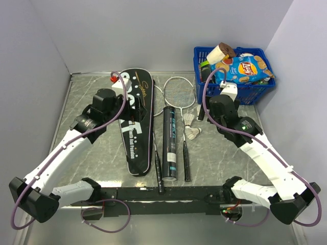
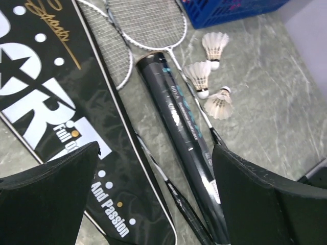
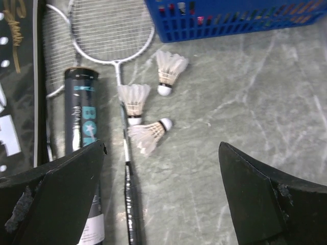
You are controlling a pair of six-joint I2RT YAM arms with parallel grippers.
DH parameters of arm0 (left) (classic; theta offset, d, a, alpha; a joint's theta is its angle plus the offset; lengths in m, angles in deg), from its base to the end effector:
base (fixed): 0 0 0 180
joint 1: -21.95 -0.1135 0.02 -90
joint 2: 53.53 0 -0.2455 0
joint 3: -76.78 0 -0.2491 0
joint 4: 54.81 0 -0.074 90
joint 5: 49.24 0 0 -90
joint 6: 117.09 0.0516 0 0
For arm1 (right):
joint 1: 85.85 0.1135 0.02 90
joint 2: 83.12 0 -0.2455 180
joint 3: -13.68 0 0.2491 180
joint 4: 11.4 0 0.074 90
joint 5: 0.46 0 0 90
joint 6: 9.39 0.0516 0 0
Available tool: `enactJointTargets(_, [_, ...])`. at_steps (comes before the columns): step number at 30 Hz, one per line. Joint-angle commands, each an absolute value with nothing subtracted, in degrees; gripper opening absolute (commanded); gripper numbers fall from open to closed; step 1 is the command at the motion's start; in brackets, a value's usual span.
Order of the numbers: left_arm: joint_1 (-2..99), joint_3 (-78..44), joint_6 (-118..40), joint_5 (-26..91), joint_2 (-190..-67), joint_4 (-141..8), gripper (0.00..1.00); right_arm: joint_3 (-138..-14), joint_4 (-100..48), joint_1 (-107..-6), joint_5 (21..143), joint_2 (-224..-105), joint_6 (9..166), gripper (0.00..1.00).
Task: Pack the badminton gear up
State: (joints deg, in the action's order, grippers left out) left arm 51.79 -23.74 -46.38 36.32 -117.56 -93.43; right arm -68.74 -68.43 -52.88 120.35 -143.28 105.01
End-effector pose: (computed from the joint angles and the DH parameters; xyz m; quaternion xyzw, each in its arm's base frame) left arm 0.2304 -0.1368 0.3512 0.0979 0.8286 -0.2582 0.4870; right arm 0.2036 0.1006 0.3533 0.0590 0.8611 0.0080 0.5050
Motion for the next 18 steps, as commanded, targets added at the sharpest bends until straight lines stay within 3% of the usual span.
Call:
enactJointTargets(1, [52.79,-21.34,-47.91,32.24,-117.07,-93.26,0.96,-72.58,-71.38,-52.89,125.13,-143.49,104.69,1.00])
enactJointTargets(10, [59.39,-20.46,-52.92,38.57,-125.24,-93.80,0.96,-74.43,-80.53,-52.98,120.13,-147.02,104.77,1.00])
enactJointTargets(18, [59.39,-19.59,-55.74,39.71,-136.48,-90.72,0.96,-69.07,-77.80,-54.03,114.15,-136.12,103.11,1.00])
